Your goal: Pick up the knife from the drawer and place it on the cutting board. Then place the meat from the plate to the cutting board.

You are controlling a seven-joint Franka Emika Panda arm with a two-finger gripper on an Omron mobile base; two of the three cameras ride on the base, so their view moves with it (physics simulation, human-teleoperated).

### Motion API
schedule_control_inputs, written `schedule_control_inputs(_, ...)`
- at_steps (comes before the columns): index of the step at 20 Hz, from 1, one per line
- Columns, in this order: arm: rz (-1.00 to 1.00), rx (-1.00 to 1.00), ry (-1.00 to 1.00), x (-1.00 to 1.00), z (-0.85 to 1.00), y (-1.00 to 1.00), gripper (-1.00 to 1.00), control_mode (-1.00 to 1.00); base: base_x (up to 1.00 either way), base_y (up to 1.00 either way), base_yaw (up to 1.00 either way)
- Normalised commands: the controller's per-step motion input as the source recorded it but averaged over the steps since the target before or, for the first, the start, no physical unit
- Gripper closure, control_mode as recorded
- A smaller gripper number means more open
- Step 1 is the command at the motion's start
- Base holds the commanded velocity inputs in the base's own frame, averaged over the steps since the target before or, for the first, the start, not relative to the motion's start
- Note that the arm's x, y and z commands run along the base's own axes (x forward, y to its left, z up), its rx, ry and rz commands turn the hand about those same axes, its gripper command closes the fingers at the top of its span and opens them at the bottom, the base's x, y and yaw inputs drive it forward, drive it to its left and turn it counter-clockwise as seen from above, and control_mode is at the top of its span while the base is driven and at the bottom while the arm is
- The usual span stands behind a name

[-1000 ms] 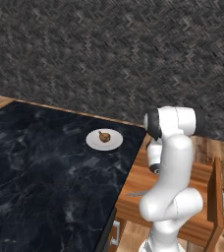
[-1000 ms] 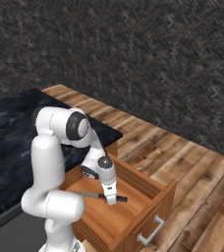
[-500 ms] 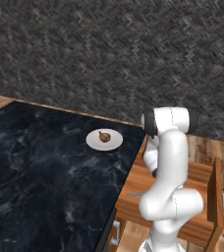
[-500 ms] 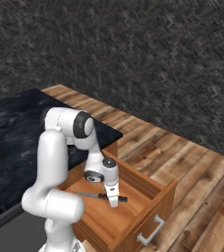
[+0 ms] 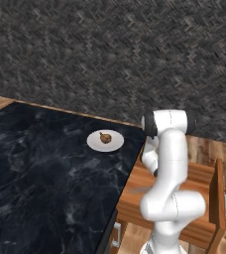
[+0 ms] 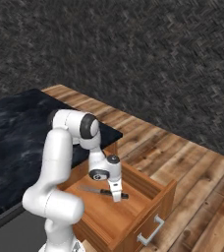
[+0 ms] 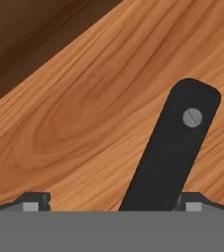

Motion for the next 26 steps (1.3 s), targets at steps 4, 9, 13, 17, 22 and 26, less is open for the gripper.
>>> schedule_control_inputs(4,0.00,0.05,0.00,-0.04,-0.45,-0.08,-1.00,-1.00,0.00,0.00,0.00)
schedule_control_inputs(9,0.00,0.02,0.06,-0.01,-0.57,-0.05,-1.00,-1.00,0.00,0.00,0.00)
schedule_control_inputs(13,0.00,0.00,0.08,0.00,-0.70,0.00,1.00,-1.00,0.00,0.00,0.00)
schedule_control_inputs(17,0.00,0.00,0.00,0.00,-0.50,0.00,1.00,-1.00,0.00,0.00,0.00)
schedule_control_inputs(22,0.00,0.00,0.00,0.00,-0.39,0.00,1.00,-1.00,0.00,0.00,0.00)
schedule_control_inputs(26,-0.01,0.00,-0.01,0.00,-0.30,-0.04,1.00,-1.00,0.00,0.00,0.00)
